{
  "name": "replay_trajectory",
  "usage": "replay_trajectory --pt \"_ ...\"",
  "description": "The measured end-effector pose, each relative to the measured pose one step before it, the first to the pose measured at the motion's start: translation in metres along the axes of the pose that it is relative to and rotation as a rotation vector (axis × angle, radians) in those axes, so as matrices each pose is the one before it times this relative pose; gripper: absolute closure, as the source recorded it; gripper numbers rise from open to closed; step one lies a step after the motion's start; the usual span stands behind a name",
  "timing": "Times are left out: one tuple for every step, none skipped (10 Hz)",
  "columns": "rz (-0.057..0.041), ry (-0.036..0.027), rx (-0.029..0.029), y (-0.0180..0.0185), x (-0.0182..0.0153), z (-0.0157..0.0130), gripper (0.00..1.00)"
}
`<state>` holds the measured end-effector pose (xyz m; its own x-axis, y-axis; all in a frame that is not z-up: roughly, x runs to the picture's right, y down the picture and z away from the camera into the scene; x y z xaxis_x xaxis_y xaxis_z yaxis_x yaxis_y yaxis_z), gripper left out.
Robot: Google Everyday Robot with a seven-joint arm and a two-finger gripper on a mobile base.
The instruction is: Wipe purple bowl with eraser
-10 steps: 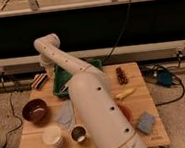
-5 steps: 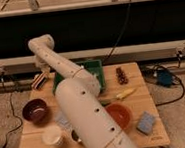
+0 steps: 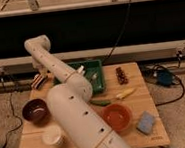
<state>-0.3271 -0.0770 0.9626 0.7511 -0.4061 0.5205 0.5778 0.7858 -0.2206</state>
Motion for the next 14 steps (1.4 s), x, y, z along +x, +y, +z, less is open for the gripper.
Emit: replay_trajectory --pt "-0.00081 -0.00037 -0.00144 0.00041 -0.00065 0.00108 0.35" --pt "-0.00089 -0.00027 -0.00014 -0.00021 -0.00075 0.00019 0.35" --pt "-0.00011 -0.00007 -0.00003 -0.00003 -0.00012 0.00001 0.35" --pt "-0.00017 0.00294 -0.00203 0.00076 0.00149 0.00046 0.35" --pt "-0.01201 0.00757 -0.01409 0.00221 -0.00221 0.00563 0.35" --pt "-0.00977 0.00401 -0.01306 0.00295 -0.00221 0.00839 0.35" --pt "-0.01064 0.00104 -0.01319 0.00314 -0.00451 0.01015 0.35" --pt "0.00059 0.00053 0.00285 -0.00098 0.00049 -0.00161 0.35" --pt "0.00386 0.00262 -0.00007 0.00124 0.00382 -0.00064 0.35" --pt "0.00036 -0.00002 0.00106 -0.00031 0.00020 -0.00052 0.35" --pt "-0.00593 0.00366 -0.00451 0.00051 -0.00235 0.00149 0.35" --pt "-0.00743 0.01864 -0.00669 0.00099 0.00205 -0.00075 0.35" --pt "-0.03584 0.04679 -0.01047 0.00102 -0.00578 0.00155 0.35" --pt "-0.03289 0.04438 -0.00354 -0.00039 -0.00789 0.00006 0.35"
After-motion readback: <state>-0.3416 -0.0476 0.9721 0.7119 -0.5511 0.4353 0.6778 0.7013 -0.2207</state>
